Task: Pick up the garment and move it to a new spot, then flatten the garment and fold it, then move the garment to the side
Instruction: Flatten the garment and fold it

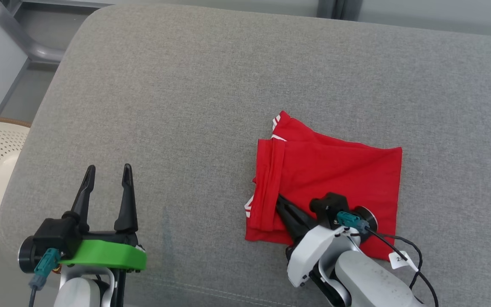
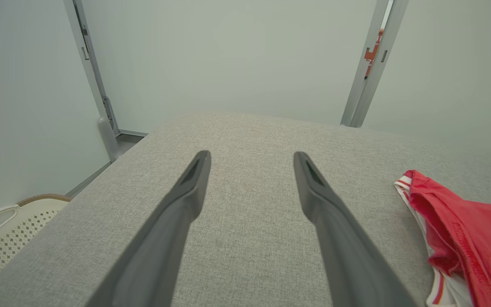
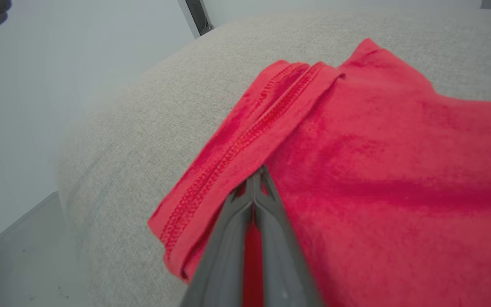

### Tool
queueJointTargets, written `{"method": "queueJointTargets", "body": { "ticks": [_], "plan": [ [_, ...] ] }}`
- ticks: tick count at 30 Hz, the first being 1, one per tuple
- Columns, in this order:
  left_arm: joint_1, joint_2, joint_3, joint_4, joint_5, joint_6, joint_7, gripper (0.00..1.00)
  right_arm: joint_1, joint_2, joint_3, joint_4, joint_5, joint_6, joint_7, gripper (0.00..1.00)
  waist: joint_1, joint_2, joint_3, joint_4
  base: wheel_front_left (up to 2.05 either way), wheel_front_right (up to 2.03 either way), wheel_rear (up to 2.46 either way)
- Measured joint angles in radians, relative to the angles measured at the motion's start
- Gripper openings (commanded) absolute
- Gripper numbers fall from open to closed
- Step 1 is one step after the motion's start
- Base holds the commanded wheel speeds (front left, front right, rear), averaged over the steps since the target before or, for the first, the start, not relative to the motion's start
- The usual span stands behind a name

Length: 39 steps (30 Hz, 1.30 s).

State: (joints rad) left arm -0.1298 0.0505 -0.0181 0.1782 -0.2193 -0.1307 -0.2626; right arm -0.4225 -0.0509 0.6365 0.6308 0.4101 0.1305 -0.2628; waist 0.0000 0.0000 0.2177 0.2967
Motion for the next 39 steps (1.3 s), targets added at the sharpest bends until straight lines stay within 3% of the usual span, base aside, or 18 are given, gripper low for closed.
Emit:
{"method": "queueJointTargets", "body": {
  "ticks": [3, 12, 21, 27, 28, 29, 30, 31, 39],
  "plan": [
    [0.002, 0.000, 0.009, -0.001, 0.000, 0.000, 0.000, 1.00, -0.003, 0.005, -0.013, -0.005, 0.000, 0.000, 0.000, 0.00, 0.0000, 0.0000, -0.004, -0.012, 0.00, 0.00, 0.00],
    [0.018, 0.000, 0.041, -0.010, 0.021, 0.000, 0.000, 1.00, 0.023, -0.037, -0.224, -0.067, -0.089, 0.000, 0.000, 0.00, 0.0000, 0.0000, -0.026, -0.088, 0.00, 0.00, 0.00],
    [0.040, -0.001, 0.081, -0.014, 0.047, 0.000, 0.000, 1.00, 0.129, -0.110, -0.434, -0.232, -0.146, 0.000, 0.000, 0.00, 0.0000, 0.0000, -0.060, -0.196, 0.00, 0.00, 0.00],
    [0.069, -0.001, 0.101, -0.017, 0.055, 0.000, 0.000, 1.00, 0.211, -0.115, -0.489, -0.330, -0.168, 0.000, 0.000, 0.00, 0.0000, 0.0000, -0.089, -0.264, 0.00, 0.00, 0.00],
    [0.074, -0.001, 0.105, -0.017, 0.055, 0.000, 0.000, 1.00, 0.226, -0.116, -0.491, -0.346, -0.170, 0.000, 0.000, 0.12, 0.0000, 0.0000, -0.096, -0.274, 0.00, 0.00, 0.00],
    [0.076, -0.001, 0.107, -0.017, 0.056, 0.000, 0.000, 1.00, 0.239, -0.116, -0.493, -0.360, -0.173, 0.000, 0.000, 0.36, 0.0000, 0.0000, -0.101, -0.281, 0.00, 0.00, 0.00],
    [0.080, -0.001, 0.109, -0.017, 0.056, 0.000, 0.000, 1.00, 0.256, -0.116, -0.497, -0.379, -0.175, 0.000, 0.000, 0.75, 0.0000, 0.0000, -0.110, -0.288, 0.00, 0.00, 0.00],
    [0.085, 0.000, 0.110, -0.017, 0.056, 0.000, 0.000, 1.00, 0.270, -0.114, -0.503, -0.392, -0.175, 0.000, 0.000, 1.00, 0.0000, 0.0000, -0.118, -0.295, 0.00, 0.00, 0.00],
    [0.122, 0.005, 0.126, -0.030, 0.068, 0.000, 0.000, 1.00, 0.358, -0.106, -0.538, -0.478, -0.180, 0.000, 0.000, 1.00, 0.0000, 0.0000, -0.169, -0.325, 0.00, 0.00, 0.00]
  ]
}}
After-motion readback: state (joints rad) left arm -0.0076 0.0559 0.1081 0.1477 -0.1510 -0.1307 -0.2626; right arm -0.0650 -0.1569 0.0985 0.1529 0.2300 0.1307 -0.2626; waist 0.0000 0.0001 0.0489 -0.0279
